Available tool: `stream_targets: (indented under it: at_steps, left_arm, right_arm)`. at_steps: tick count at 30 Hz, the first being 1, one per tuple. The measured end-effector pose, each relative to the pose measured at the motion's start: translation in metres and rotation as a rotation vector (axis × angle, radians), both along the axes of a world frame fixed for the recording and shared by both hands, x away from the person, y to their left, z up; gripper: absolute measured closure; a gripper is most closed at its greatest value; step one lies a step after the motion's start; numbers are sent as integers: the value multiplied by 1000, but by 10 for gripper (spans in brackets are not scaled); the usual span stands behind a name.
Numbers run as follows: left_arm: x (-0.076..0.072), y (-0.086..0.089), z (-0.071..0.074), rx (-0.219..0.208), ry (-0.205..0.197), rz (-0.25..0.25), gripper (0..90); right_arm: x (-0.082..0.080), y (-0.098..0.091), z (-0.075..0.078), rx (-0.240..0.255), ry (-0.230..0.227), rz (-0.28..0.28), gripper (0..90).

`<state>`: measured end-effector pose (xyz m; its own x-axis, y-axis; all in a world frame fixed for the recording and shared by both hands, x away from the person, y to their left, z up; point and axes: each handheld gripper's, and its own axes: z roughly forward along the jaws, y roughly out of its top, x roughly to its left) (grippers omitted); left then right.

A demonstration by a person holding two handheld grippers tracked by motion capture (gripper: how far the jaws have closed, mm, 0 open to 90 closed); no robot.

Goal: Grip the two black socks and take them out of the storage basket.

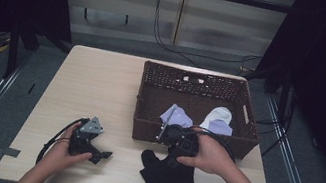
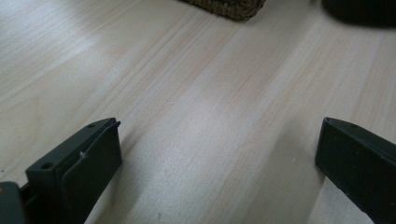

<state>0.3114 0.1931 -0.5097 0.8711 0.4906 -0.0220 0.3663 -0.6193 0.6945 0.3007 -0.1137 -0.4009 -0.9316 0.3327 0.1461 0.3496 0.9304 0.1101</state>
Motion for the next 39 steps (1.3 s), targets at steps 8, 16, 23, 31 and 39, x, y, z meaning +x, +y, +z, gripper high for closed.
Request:
stream_targets:
  at_steps: [8,16,23,31,39]
  left_arm:
    - [0,0,0,0,-1,0,0]
    - [0,0,0,0,0,0,0]
    - [0,0,0,0,0,0,0]
    - [0,0,0,0,0,1,0]
    - [0,0,0,-1,0,1,0]
  right_arm:
    - [-3,-12,1,18,-8,-24,456]
    - [-7,-26,0,19,-16,-57,351]
    - [-11,-42,-1,36,-20,-86,312]
    - [-16,-61,-3,33,-42,-123,291]
    - [-20,-79,-10,19,-61,-166,282]
